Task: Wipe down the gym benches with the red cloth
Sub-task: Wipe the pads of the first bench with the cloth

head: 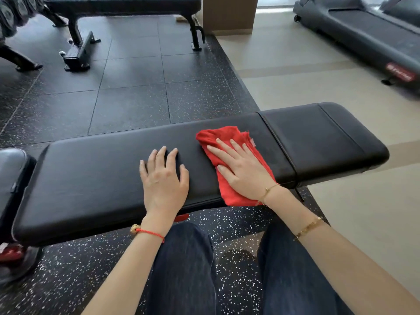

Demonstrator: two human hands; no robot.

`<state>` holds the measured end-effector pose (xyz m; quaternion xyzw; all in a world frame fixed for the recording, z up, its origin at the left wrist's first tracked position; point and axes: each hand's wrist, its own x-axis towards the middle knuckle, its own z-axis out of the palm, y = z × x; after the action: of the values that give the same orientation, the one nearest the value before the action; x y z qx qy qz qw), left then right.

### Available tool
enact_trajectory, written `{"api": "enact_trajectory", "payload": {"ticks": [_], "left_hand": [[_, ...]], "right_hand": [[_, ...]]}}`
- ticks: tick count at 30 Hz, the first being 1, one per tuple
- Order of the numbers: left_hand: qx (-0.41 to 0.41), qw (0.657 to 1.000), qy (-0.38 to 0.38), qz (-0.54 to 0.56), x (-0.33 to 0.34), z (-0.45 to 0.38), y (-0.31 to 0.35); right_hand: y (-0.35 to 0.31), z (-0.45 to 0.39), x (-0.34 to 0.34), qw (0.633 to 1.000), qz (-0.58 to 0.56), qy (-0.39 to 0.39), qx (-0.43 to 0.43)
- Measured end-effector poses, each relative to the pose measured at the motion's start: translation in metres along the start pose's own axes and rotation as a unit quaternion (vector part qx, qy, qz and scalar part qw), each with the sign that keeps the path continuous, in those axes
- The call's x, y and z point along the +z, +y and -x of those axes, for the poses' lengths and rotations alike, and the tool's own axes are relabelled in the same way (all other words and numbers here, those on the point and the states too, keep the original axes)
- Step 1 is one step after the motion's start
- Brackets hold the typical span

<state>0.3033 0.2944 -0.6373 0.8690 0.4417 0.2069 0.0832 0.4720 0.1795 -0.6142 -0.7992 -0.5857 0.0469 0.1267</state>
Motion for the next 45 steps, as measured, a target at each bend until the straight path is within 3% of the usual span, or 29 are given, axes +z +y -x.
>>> {"api": "enact_trajectory", "payload": {"ticks": [8,20,29,36,45], "left_hand": [[-0.003,1.000,0.016,-0.003,0.002,0.000,0.000],[-0.005,1.000,0.016,0.004,0.002,-0.001,-0.003],[0.000,1.000,0.015,0.006,0.001,0.000,-0.004],[0.003,1.000,0.011,-0.002,0.001,0.000,-0.003],[0.010,1.000,0.007,0.006,0.003,0.001,-0.007]], "right_hand": [[0.030,-0.045,-0.010,0.988,0.006,-0.015,0.155],[-0.003,0.001,-0.004,1.000,-0.008,-0.001,0.020],[0.035,-0.045,-0.014,0.986,0.005,-0.011,0.167],[-0.006,-0.054,-0.003,0.993,-0.013,-0.020,0.117],[-0.032,0.005,0.004,0.999,-0.021,0.005,0.045]]}}
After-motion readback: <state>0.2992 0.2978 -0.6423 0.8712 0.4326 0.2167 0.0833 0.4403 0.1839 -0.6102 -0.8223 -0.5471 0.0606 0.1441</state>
